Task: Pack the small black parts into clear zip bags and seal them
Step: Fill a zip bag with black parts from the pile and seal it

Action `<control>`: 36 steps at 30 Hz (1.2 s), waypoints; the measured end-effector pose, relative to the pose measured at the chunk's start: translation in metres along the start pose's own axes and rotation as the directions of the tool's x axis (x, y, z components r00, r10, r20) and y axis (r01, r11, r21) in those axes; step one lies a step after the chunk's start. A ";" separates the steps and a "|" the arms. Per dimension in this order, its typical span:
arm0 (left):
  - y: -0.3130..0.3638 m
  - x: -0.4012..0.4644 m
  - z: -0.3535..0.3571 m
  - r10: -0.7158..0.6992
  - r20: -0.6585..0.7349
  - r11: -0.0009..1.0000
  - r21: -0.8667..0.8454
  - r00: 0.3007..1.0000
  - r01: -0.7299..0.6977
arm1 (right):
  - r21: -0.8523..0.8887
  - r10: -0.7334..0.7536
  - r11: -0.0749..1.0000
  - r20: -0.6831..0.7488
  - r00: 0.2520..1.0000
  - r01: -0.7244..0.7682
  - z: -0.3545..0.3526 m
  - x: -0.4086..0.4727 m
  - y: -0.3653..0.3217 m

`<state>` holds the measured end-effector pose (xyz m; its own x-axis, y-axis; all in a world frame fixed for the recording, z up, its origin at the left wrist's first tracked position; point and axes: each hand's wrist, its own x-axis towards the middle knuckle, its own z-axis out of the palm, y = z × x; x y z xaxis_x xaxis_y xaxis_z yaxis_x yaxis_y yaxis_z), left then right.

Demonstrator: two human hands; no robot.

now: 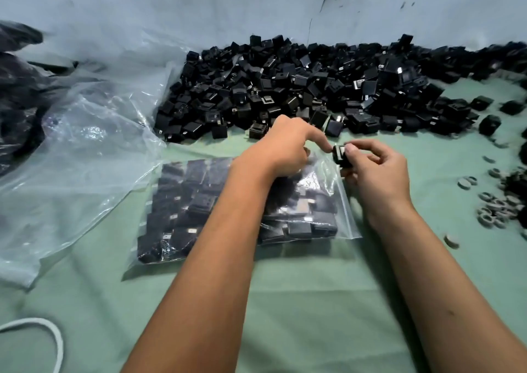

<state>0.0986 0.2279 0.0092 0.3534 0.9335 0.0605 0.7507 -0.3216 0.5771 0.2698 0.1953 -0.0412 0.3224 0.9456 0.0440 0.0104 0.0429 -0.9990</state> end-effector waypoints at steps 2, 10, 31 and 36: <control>-0.001 0.002 0.000 0.020 -0.013 0.998 0.065 1.000 -0.019 | 0.045 0.041 0.998 0.035 0.999 -0.042 0.000 0.002 0.002; -0.006 -0.003 -0.015 0.087 -0.178 0.996 0.004 0.980 -0.088 | -0.081 -0.021 0.996 0.212 0.977 0.040 -0.002 -0.002 -0.001; -0.003 -0.002 -0.013 0.099 -0.224 0.994 -0.015 0.970 -0.105 | -0.029 -0.166 0.981 0.369 0.915 0.190 0.012 -0.029 -0.020; -0.005 -0.003 -0.012 0.095 -0.232 0.994 -0.027 0.968 -0.104 | 0.025 -0.142 0.989 0.409 0.902 0.145 0.015 -0.031 -0.019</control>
<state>0.0873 0.2285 0.0162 0.2840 0.9097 0.3029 0.6944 -0.4130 0.5892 0.2453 0.1695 -0.0231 -0.0977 0.9782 0.1831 0.0336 0.1872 -0.9818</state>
